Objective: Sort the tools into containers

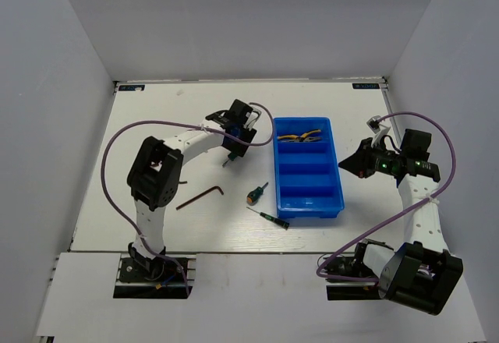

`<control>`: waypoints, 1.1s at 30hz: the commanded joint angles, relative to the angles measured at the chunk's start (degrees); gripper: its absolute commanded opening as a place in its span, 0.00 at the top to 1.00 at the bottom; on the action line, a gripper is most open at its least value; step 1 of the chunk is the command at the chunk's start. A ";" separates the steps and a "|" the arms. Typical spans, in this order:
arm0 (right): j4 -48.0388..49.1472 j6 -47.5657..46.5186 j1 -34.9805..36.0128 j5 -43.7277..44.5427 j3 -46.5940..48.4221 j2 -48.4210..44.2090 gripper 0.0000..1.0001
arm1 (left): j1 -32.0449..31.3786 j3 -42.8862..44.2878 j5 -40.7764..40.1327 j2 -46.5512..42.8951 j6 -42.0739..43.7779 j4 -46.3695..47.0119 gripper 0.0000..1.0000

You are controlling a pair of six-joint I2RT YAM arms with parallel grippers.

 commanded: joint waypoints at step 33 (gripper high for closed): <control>-0.46 -1.07 -0.23 -1.98 0.95 0.05 1.00 | -2.37 -2.35 20.59 -14.57 2.76 14.70 1.00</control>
